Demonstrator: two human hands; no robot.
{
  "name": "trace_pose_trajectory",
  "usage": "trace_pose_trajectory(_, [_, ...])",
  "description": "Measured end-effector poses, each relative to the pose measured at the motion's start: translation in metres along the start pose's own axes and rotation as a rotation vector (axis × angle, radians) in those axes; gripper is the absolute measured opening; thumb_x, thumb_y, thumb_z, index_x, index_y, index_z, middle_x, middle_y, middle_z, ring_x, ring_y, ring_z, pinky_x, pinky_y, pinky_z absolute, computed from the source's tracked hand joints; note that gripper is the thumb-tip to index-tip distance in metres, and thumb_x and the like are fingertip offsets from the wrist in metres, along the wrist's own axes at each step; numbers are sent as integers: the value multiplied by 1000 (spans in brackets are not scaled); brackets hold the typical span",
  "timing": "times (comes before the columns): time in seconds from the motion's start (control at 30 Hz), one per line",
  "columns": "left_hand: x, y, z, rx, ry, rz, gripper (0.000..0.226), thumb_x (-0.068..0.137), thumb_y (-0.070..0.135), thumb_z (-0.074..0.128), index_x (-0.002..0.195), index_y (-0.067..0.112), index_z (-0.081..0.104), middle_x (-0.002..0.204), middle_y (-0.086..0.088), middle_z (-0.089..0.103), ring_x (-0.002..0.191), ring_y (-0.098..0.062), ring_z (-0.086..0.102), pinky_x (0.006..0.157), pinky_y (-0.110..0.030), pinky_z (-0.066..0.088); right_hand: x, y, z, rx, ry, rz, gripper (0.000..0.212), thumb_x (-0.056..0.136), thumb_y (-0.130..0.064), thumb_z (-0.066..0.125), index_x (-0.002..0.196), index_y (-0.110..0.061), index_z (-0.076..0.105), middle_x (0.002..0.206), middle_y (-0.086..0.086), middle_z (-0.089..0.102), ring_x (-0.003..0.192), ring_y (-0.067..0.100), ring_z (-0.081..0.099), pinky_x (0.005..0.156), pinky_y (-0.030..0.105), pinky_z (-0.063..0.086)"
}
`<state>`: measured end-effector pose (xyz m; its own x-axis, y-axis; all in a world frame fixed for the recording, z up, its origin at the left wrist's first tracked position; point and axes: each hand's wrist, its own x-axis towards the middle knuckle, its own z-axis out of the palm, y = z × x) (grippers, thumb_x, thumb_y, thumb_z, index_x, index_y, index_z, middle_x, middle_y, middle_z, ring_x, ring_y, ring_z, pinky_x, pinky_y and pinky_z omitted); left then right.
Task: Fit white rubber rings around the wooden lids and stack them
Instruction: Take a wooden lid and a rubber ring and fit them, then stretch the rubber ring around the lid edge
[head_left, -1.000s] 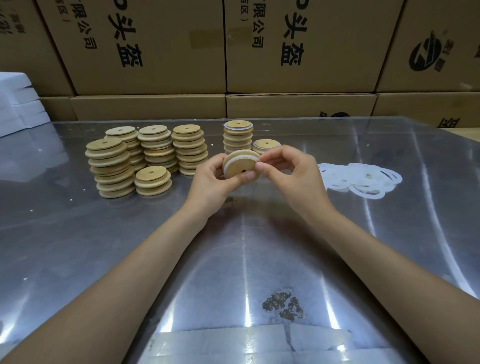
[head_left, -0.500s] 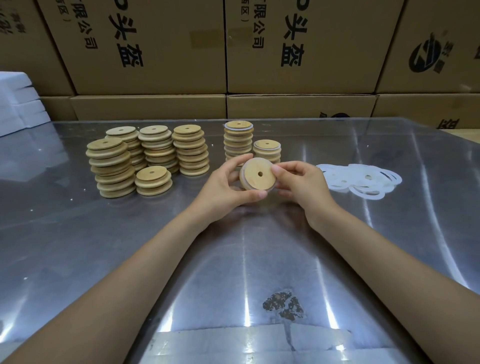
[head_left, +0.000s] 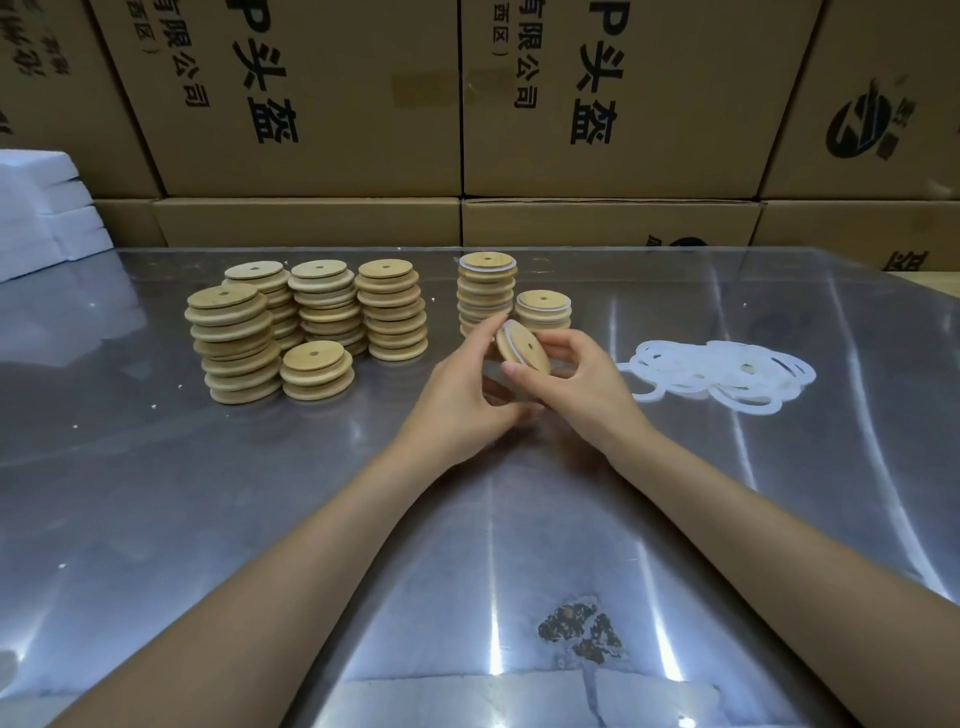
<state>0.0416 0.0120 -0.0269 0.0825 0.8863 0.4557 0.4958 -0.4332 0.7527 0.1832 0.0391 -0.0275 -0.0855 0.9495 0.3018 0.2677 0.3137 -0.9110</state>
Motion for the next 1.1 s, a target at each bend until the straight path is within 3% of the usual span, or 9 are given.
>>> trace_pose_trajectory(0.1, [2,0,-2,125,29,-10,84,73,20,80,143,24,34,117,8,59,106,-9,58,90,-24,47,14,5,0,5,89,-18,49,73,-33,80,111,-25,51,102,-20,58,95,0,61,83,23,50])
trace_pose_trajectory(0.17, [3,-1,-11,322,103,-7,74,78,25,75,141,23,36,122,6,56,117,-12,51,97,-27,41,26,9,-3,-61,175,-17,58,72,-36,80,119,-20,50,114,-11,59,107,9,59,92,29,47])
trace_pose_trajectory(0.23, [4,-4,-24,557,167,-29,70,82,30,69,142,19,35,133,0,50,127,-18,44,101,-32,37,39,12,-6,-168,263,-30,66,72,-40,78,126,-18,47,123,-6,57,114,12,55,91,26,43])
trace_pose_trajectory(0.37, [5,-18,-46,927,143,-293,81,86,49,59,147,9,22,152,-13,27,142,-31,20,114,-46,22,60,15,-8,-355,346,-115,62,72,-44,75,123,-18,48,123,-4,56,116,18,50,82,27,38])
trace_pose_trajectory(0.43, [4,-24,-53,960,116,-468,89,87,59,50,149,7,14,157,-17,14,145,-34,7,116,-49,12,69,18,-8,-425,353,-133,60,75,-43,74,123,-18,48,124,-2,56,117,20,48,80,27,36])
trace_pose_trajectory(0.53, [4,-30,-56,997,102,-571,90,89,65,38,149,3,14,157,-21,11,145,-37,7,117,-49,8,81,21,-7,-477,370,-124,56,78,-42,71,123,-19,49,123,-1,57,118,21,47,77,28,35])
trace_pose_trajectory(0.77, [6,-29,-53,1023,97,-519,76,91,58,41,144,5,28,153,-18,24,142,-36,18,116,-50,14,93,25,-5,-531,318,-152,53,81,-46,67,125,-19,51,123,-3,58,119,19,45,80,29,36])
trace_pose_trajectory(0.9, [6,-28,-52,999,128,-412,59,91,50,48,131,7,42,140,-13,41,133,-32,33,112,-48,23,93,26,-4,-570,263,-144,51,84,-51,62,125,-22,51,124,-5,58,118,19,46,78,30,37])
trace_pose_trajectory(1.1, [6,-30,-55,977,145,-506,60,89,52,50,136,17,40,151,-15,25,140,-41,16,113,-56,7,91,25,-5,-599,252,-145,52,86,-53,58,128,-24,49,129,-4,56,119,19,47,77,30,37])
